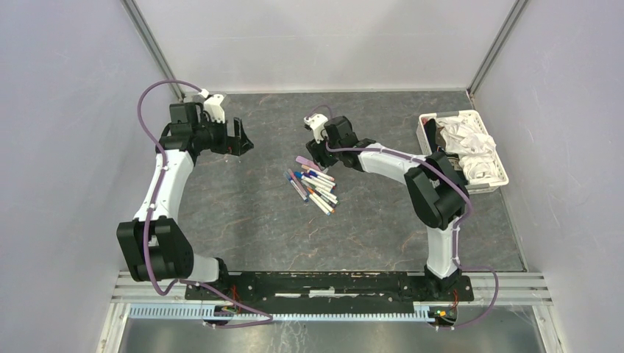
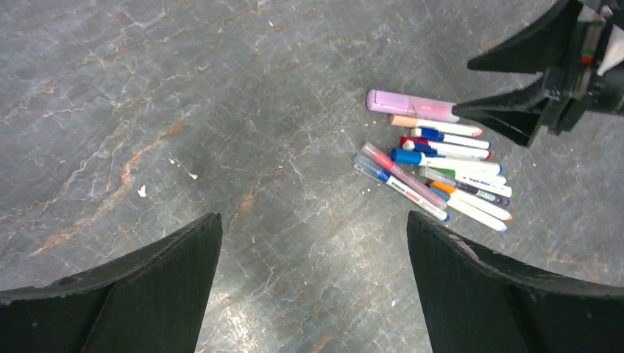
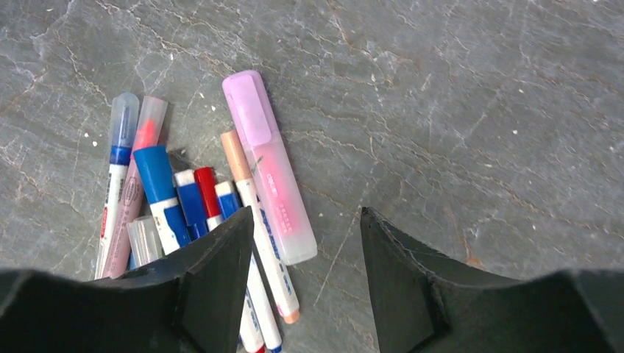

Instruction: Open the pen caps

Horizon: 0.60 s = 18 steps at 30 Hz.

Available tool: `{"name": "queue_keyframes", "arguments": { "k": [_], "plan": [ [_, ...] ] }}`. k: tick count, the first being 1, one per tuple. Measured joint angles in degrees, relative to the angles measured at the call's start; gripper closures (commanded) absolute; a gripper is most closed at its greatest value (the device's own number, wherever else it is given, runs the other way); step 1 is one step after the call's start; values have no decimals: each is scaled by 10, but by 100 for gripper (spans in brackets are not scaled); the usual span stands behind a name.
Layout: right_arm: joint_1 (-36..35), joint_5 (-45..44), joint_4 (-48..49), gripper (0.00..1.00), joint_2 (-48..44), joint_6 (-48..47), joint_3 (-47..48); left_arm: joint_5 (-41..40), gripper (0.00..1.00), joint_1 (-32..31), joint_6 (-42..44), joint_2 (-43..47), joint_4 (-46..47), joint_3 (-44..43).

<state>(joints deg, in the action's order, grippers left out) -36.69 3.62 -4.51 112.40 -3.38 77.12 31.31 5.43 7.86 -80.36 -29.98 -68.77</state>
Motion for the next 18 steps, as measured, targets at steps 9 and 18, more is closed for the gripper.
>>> {"name": "queue_keyframes", "arguments": {
  "k": [9,18],
  "plan": [
    [1,24,-14,53,64,-11,66,9,0,0,37,0,-38,0],
    [1,30,-18,56,101,-10,87,20,0,0,53,0,-63,-1]
  ]
}}
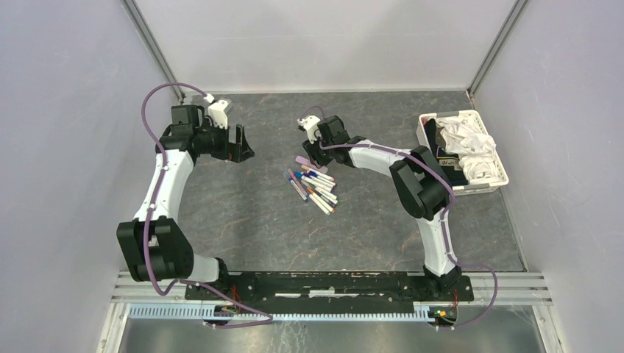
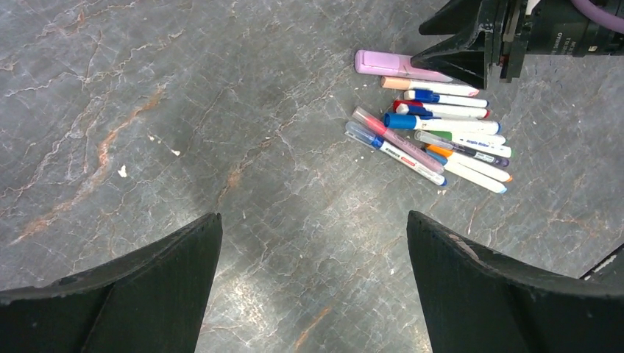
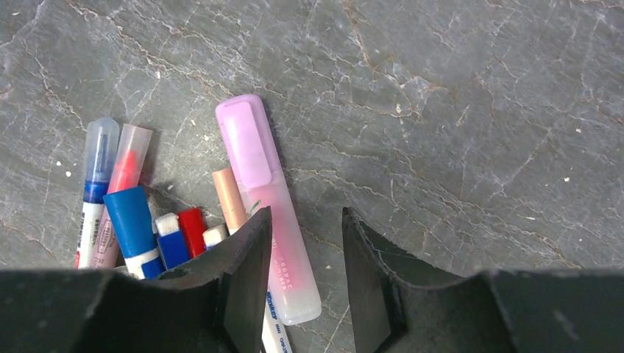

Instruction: Open the pen caps

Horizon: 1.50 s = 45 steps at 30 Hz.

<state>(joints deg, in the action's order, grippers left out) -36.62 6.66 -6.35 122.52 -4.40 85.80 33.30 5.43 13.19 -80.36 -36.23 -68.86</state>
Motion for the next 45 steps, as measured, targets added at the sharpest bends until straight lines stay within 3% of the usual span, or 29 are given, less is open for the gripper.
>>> {"name": "queue_keyframes", "arguments": {
  "k": [5,9,16,21,28,33,39,45],
  "plan": [
    [2,0,0,59,2,0,1,0,0,0,0,0,-6,-4],
    [4,2,9,47,1,0,-5,0,0,0,2,0,-12,-12],
    [7,19,44,47,-38,1,-87,0,0,0,13,0,-15,-18],
    [7,19,50,60,-48,0,-108,1,0,0,13,0,-17,-19],
    [9,19,50,90,-48,0,-107,14,0,0,30,0,-33,-23],
    [22,30,36,100,-51,1,-101,43,0,0,75,0,-58,-24],
    [38,102,9,100,-111,12,-100,90,0,-3,152,1,-85,-24],
    [36,237,5,100,-184,29,-99,124,0,-36,262,29,-106,3]
  ]
}}
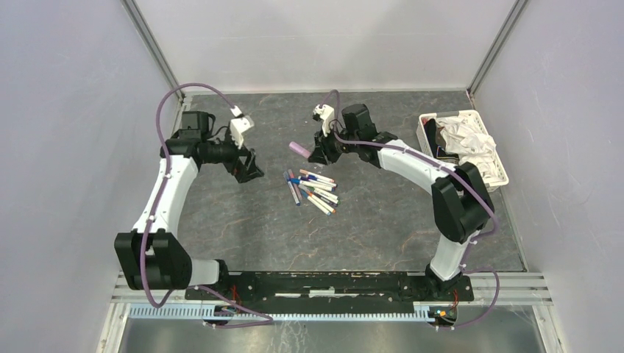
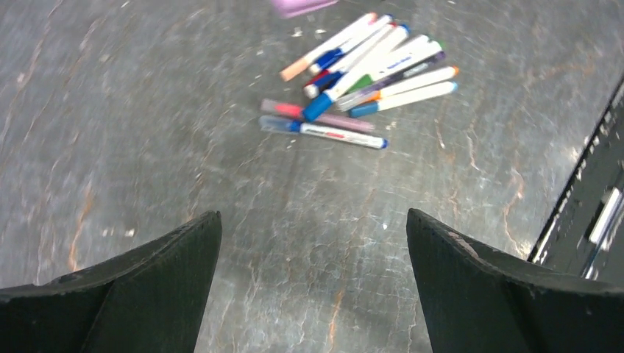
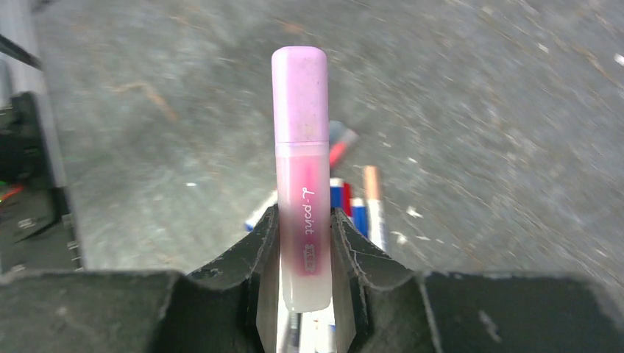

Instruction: Open the pen caps

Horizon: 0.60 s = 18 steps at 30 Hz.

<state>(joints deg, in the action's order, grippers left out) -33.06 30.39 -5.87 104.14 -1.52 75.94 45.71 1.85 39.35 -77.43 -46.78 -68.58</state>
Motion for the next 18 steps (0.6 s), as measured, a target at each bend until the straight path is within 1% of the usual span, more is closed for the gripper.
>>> {"name": "queue_keyframes", "arguments": {
  "k": [2,6,8,12,16,18],
  "plan": [
    [-4,49,0,100,-17,7,0,2,0,-26,32,14,-8,9],
    [-25,118,-16,100,-28,9,0,-1,0,-90,88,32,-17,20],
    [-43,127,-43,100,-28,-3,5,-2,0,-109,105,32,-21,20],
    [-81,133,-105,100,-28,-30,31,-3,1,-122,129,30,-32,20],
    [-106,133,-124,100,-28,-42,55,-1,5,-128,157,26,-59,17],
    [-110,132,-126,100,-28,-43,59,1,10,-130,169,26,-76,17]
  ]
}}
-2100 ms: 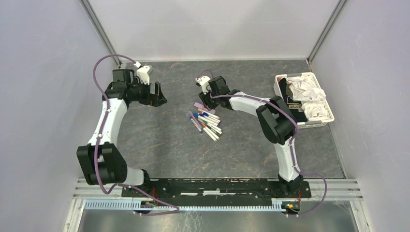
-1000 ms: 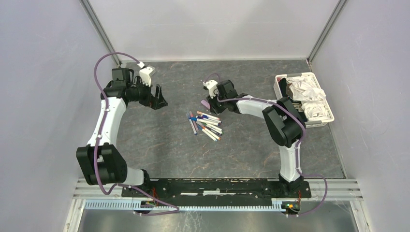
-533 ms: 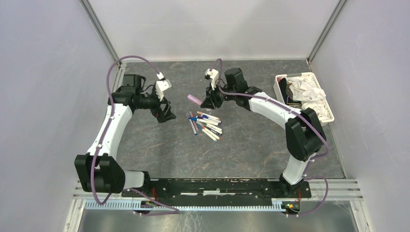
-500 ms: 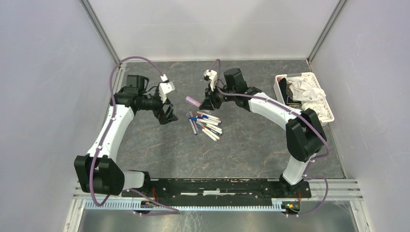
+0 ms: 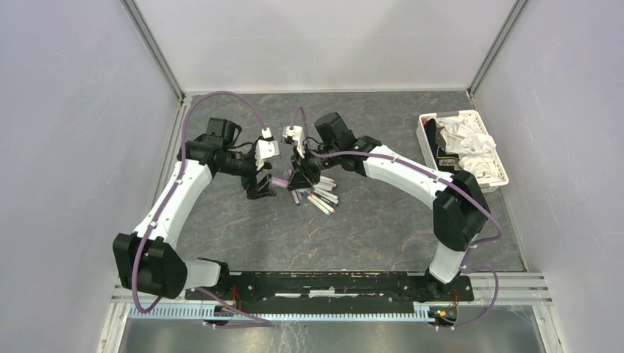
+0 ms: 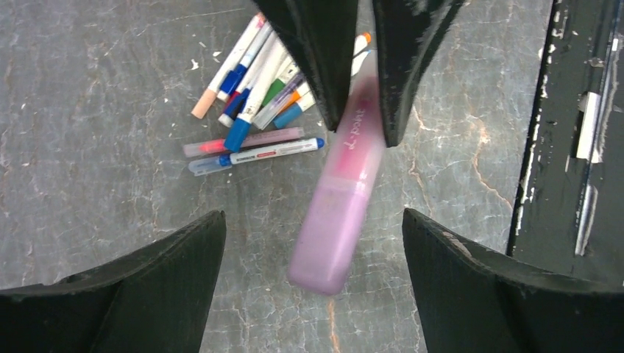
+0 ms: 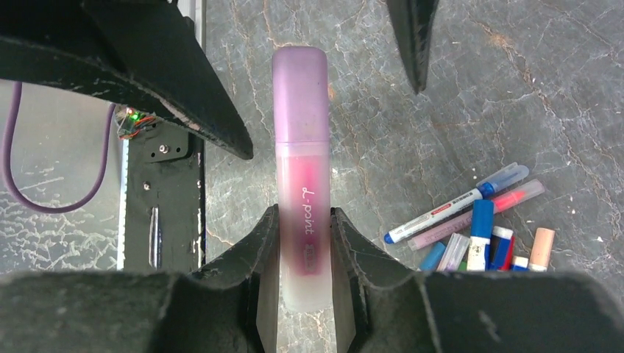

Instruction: Open the pen caps

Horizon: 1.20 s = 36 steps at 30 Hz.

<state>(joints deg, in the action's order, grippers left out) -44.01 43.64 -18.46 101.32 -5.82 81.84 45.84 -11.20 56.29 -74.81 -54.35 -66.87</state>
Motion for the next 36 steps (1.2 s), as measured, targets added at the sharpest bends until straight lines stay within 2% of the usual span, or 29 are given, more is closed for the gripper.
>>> {"name": "queue_keyframes", "arguments": {
  "k": [7,9,10,11,12,13,14,15,16,27,29,32,34,36],
  "plan": [
    [-9,-2,-11,100,19,-1,23,22,43,-8,29,2,-28,0],
    [-10,-2,-12,100,23,-1,26,30,60,-9,36,2,-35,0],
    [-11,1,-16,100,25,-1,27,31,74,-10,42,2,-38,0],
    [-12,3,-20,100,25,-1,27,33,82,-10,45,2,-39,0],
    [-13,2,-20,95,25,-5,27,35,88,-11,55,2,-45,0],
    [-13,3,-21,80,25,-7,28,36,92,-12,60,2,-57,1],
    [-13,4,-22,62,25,-9,28,36,93,-13,68,2,-60,1],
    [-13,5,-22,51,25,-9,28,35,94,-13,72,2,-61,1],
    [-13,7,-21,46,25,-7,28,36,94,-13,74,2,-61,1],
    [-13,42,43,40,49,37,28,41,98,-14,77,3,-60,1],
    [-13,49,42,40,56,37,28,41,98,-14,77,5,-60,1],
    [-13,57,42,48,60,34,23,41,98,-14,77,6,-63,1],
    [-13,59,43,59,60,30,19,42,98,-14,77,6,-68,1],
    [-13,63,44,74,60,29,14,43,98,-14,77,6,-70,0]
  ]
}}
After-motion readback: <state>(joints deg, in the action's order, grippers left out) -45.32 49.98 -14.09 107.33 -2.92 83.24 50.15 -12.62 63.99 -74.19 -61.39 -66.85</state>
